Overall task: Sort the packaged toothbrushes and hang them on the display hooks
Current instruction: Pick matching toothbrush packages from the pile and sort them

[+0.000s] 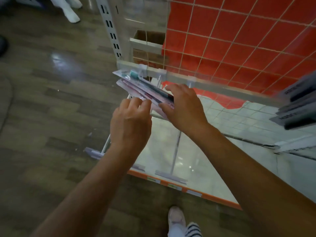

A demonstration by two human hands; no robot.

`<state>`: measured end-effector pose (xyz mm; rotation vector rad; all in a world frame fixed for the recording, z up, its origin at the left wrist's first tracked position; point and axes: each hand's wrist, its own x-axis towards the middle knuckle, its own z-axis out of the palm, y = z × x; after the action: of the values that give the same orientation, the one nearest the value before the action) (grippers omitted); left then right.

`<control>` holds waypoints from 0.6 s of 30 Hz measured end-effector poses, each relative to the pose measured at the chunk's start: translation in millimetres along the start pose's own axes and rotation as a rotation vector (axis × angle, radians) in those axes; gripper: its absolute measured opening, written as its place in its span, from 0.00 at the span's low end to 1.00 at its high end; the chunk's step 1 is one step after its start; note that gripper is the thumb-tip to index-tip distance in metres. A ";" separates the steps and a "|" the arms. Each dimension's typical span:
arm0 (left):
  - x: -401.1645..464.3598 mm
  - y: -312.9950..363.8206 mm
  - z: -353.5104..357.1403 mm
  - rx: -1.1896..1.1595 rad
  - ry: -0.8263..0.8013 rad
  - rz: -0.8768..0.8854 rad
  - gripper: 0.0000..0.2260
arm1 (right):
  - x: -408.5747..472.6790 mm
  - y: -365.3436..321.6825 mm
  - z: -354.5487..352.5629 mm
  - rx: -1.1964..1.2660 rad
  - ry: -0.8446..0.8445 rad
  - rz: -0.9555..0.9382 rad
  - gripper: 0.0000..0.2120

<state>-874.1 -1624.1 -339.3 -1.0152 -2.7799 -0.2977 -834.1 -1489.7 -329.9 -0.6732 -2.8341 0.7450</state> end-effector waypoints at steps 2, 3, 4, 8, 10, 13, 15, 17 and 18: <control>7.3 -6.1 3.9 0.040 -0.035 -0.004 0.10 | 18.9 -3.0 7.4 -0.023 -0.042 -0.014 0.28; 10.2 -8.4 5.1 0.049 -0.052 -0.014 0.11 | 25.9 -4.2 10.2 -0.031 -0.069 -0.017 0.30; 12.7 -10.1 6.1 0.052 -0.068 -0.024 0.11 | 31.1 -5.2 12.7 -0.035 -0.102 -0.014 0.32; 17.5 -11.6 11.8 0.011 -0.104 -0.065 0.15 | 37.6 -6.5 16.1 -0.012 -0.204 0.026 0.30; 18.9 -9.1 11.5 -0.027 -0.112 -0.082 0.20 | 37.5 -6.0 14.5 0.006 -0.222 0.048 0.27; 20.3 -4.1 11.8 -0.090 -0.099 -0.105 0.23 | 37.1 -5.6 11.3 0.046 -0.245 0.076 0.24; 20.3 -2.5 12.0 -0.126 -0.067 -0.123 0.24 | 36.8 -5.4 7.8 0.081 -0.224 0.079 0.24; 20.2 -1.4 11.7 -0.175 -0.058 -0.153 0.23 | 36.2 -4.9 4.0 0.109 -0.223 0.086 0.25; 20.1 -1.3 12.3 -0.190 -0.076 -0.168 0.23 | 35.5 -4.9 3.1 0.122 -0.238 0.087 0.26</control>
<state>-891.2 -1609.7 -346.9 -0.8462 -2.9568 -0.5666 -868.4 -1478.8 -329.6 -0.7384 -2.9521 1.0707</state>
